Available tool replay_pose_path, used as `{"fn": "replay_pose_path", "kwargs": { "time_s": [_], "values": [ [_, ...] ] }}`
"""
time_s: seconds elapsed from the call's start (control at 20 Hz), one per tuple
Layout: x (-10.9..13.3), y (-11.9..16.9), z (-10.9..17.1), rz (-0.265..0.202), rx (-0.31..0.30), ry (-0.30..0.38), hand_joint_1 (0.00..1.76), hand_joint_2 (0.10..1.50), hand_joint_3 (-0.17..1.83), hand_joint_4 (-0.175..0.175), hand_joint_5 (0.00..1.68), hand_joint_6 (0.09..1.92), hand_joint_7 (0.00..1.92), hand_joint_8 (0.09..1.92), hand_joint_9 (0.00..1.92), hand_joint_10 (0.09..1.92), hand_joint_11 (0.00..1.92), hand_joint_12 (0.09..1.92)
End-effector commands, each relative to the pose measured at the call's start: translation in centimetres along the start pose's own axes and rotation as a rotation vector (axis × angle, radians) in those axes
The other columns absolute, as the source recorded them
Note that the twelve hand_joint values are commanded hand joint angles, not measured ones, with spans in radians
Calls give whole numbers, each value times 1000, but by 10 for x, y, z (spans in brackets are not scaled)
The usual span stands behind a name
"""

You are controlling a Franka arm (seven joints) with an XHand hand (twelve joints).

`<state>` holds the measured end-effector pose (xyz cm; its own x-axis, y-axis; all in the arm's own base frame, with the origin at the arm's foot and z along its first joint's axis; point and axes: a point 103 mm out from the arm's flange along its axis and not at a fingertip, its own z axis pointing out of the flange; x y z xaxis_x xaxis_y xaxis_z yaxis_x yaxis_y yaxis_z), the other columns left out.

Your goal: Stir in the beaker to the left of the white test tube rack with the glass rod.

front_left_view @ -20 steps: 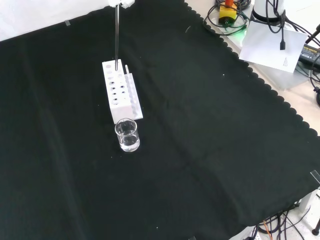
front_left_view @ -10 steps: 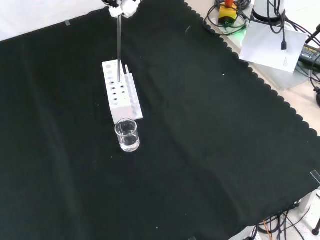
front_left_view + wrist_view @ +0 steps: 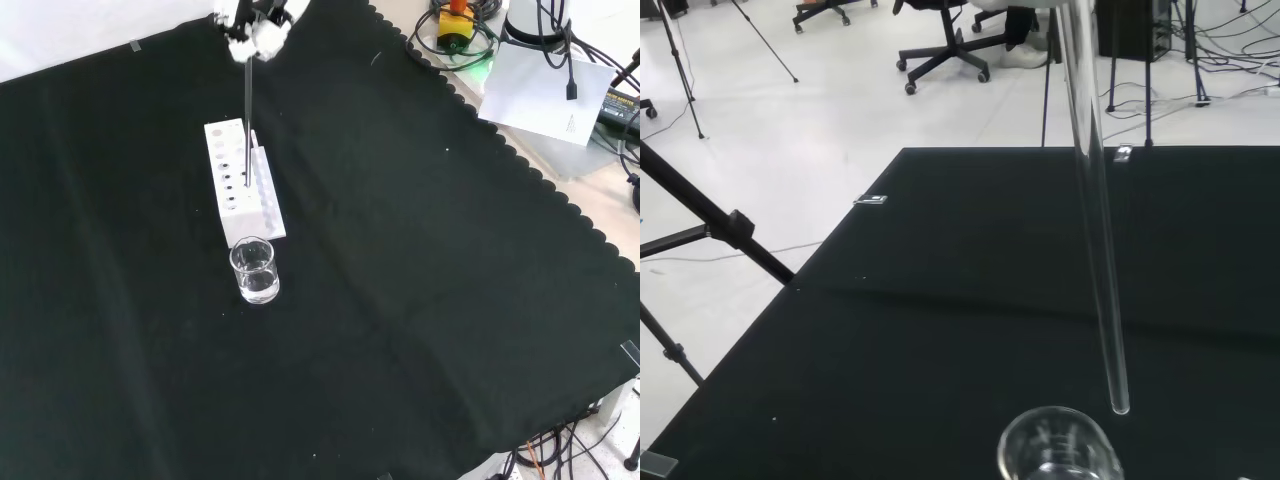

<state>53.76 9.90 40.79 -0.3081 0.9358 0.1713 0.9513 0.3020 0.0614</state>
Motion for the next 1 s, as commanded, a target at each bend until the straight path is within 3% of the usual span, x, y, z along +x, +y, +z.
{"fn": "replay_pose_path", "kwargs": {
  "time_s": [0.05,0.55,0.85,1.0],
  "values": [
    [26,26,19,-18,22,6,1268,1141,0,-175,967,709,933,1396,1631,971,1675,769],
    [26,42,47,-34,61,16,1268,1141,0,-175,965,711,933,1396,1632,971,1675,772],
    [17,49,59,-33,72,-3,1268,1142,0,-175,965,712,932,1397,1632,971,1676,774],
    [-1,38,56,-23,54,33,1268,1142,0,-175,964,712,932,1397,1633,972,1676,775]
  ]
}}
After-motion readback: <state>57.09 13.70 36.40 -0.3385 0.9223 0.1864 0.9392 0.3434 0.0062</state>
